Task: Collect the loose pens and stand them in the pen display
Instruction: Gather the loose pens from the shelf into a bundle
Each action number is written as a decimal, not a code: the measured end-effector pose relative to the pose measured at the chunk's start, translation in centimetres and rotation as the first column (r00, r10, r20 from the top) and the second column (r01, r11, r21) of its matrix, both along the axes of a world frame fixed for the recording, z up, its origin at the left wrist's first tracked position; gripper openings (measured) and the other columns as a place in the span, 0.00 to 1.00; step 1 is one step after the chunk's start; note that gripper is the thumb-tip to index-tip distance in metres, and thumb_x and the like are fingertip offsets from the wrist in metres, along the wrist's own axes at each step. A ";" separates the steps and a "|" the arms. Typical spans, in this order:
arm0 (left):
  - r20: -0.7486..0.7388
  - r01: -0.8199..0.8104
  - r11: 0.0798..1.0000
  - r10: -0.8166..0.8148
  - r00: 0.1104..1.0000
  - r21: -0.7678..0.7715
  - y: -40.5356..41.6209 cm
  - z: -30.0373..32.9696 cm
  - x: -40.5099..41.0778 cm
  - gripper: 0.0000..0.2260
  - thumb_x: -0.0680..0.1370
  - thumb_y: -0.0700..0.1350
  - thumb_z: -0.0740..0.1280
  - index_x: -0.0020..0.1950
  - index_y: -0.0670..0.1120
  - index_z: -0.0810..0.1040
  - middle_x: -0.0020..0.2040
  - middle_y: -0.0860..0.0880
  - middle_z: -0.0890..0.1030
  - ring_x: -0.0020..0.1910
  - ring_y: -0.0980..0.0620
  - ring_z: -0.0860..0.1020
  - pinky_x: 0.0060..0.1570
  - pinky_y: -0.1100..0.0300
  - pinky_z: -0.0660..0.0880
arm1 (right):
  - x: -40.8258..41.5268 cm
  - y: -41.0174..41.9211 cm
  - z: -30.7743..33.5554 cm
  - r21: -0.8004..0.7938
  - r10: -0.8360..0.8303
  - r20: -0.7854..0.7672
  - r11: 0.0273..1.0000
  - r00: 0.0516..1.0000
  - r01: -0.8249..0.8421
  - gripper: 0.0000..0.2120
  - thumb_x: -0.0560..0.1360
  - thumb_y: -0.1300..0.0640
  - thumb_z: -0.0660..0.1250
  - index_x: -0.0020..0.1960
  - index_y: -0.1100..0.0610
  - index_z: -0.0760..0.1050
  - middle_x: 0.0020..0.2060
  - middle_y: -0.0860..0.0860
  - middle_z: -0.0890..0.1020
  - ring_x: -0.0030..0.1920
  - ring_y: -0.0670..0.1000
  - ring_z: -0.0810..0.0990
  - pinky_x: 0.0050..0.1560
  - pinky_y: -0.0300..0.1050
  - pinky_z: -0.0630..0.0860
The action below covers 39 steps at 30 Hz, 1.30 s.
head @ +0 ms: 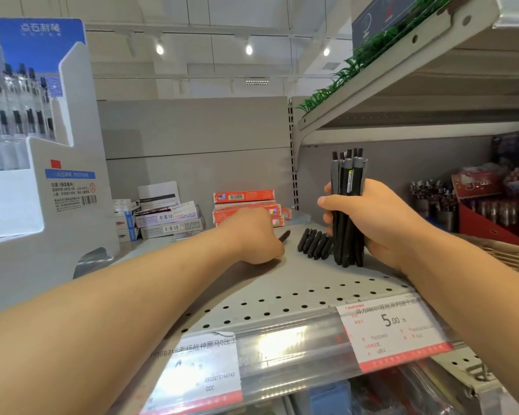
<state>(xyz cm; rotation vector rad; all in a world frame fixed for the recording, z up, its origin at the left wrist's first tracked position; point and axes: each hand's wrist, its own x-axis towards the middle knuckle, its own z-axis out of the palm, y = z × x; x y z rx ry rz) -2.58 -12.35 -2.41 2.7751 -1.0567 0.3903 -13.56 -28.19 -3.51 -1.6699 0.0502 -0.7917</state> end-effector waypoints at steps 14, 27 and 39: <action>-0.186 0.364 0.778 -0.514 0.837 -0.512 -0.6 0.1 -3.3 0.02 0.79 0.43 0.69 0.52 0.48 0.79 0.40 0.52 0.83 0.34 0.56 0.82 0.36 0.59 0.81 | -0.4 0.7 0.2 0.112 0.110 0.027 0.987 0.994 -0.112 0.05 0.78 0.58 0.72 0.53 0.56 0.80 0.44 0.56 0.86 0.48 0.56 0.86 0.45 0.51 0.83; 0.194 0.448 0.883 -0.420 0.887 -0.139 0.3 0.3 -3.7 0.10 0.79 0.53 0.64 0.56 0.56 0.84 0.43 0.58 0.84 0.40 0.61 0.80 0.45 0.58 0.79 | -1.1 1.3 -0.2 -0.043 0.119 -0.019 0.992 0.993 -0.120 0.02 0.78 0.60 0.72 0.50 0.56 0.81 0.45 0.56 0.86 0.49 0.56 0.86 0.49 0.52 0.84; 0.080 0.328 0.940 -0.321 0.944 -0.098 -7.6 1.0 -6.0 0.13 0.78 0.58 0.66 0.61 0.57 0.79 0.52 0.59 0.83 0.52 0.59 0.79 0.53 0.63 0.74 | -4.0 -14.6 3.0 -0.871 -0.332 -0.180 0.491 0.926 0.007 0.09 0.75 0.50 0.74 0.47 0.45 0.74 0.38 0.45 0.84 0.37 0.42 0.81 0.32 0.30 0.71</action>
